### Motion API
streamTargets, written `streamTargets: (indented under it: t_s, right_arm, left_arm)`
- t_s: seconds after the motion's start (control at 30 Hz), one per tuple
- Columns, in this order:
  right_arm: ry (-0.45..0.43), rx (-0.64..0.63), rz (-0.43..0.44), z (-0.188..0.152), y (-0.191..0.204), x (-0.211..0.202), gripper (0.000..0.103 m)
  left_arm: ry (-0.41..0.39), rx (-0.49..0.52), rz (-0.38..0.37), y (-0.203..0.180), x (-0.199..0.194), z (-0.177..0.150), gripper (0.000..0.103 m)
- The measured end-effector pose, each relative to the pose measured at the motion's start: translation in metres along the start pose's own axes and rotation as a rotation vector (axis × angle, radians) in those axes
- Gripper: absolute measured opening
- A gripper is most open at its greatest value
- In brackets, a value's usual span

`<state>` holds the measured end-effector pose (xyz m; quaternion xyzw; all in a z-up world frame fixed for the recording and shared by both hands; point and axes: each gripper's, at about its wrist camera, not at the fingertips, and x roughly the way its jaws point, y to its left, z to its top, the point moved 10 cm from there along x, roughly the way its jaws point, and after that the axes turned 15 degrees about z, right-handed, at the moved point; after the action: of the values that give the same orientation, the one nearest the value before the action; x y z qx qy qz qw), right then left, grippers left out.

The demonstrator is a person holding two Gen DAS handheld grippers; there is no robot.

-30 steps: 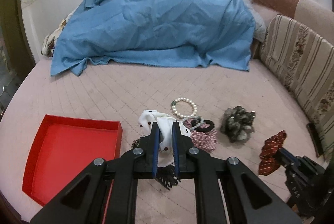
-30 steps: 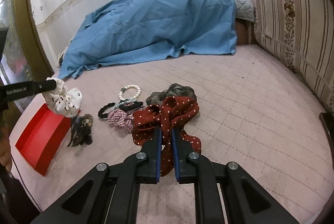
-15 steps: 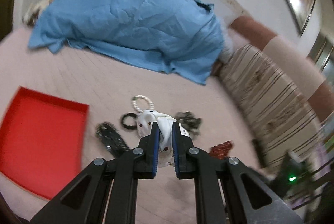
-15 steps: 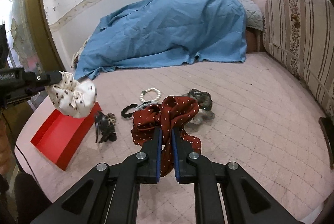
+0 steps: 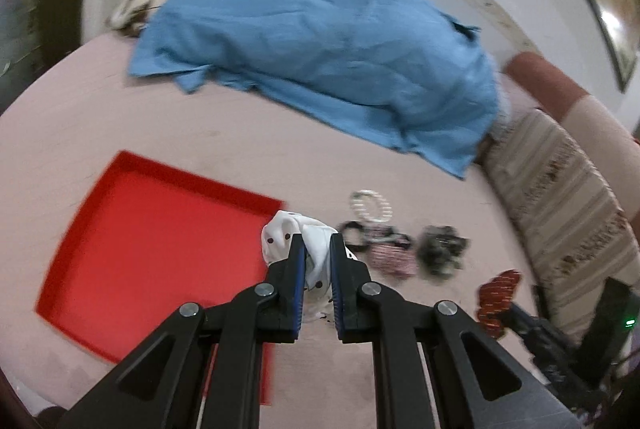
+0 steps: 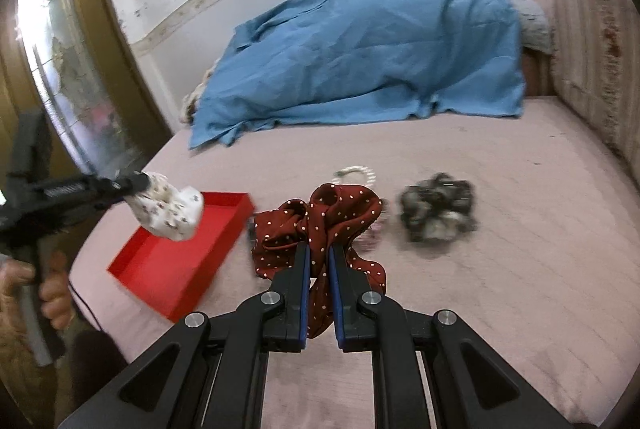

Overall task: Organize jewelry
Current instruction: 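Carry both scrunchies to the red tray and open both tools to release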

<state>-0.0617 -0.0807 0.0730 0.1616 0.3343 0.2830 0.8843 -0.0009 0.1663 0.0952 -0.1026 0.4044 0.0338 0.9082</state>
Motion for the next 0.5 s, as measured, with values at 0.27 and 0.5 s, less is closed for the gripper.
streamTargets:
  t_s: [0.27,0.5]
  right_arm:
    - [0.137,0.015,0.131,0.003,0.055,0.072,0.010]
    - [0.231,-0.027,0.163,0.009,0.096,0.146,0.011]
  left_arm:
    - [0.017,-0.084,0.127,0.095,0.040,0.008,0.011]
    - [0.039,-0.112,0.204,0.146,0.084,0.021,0.011]
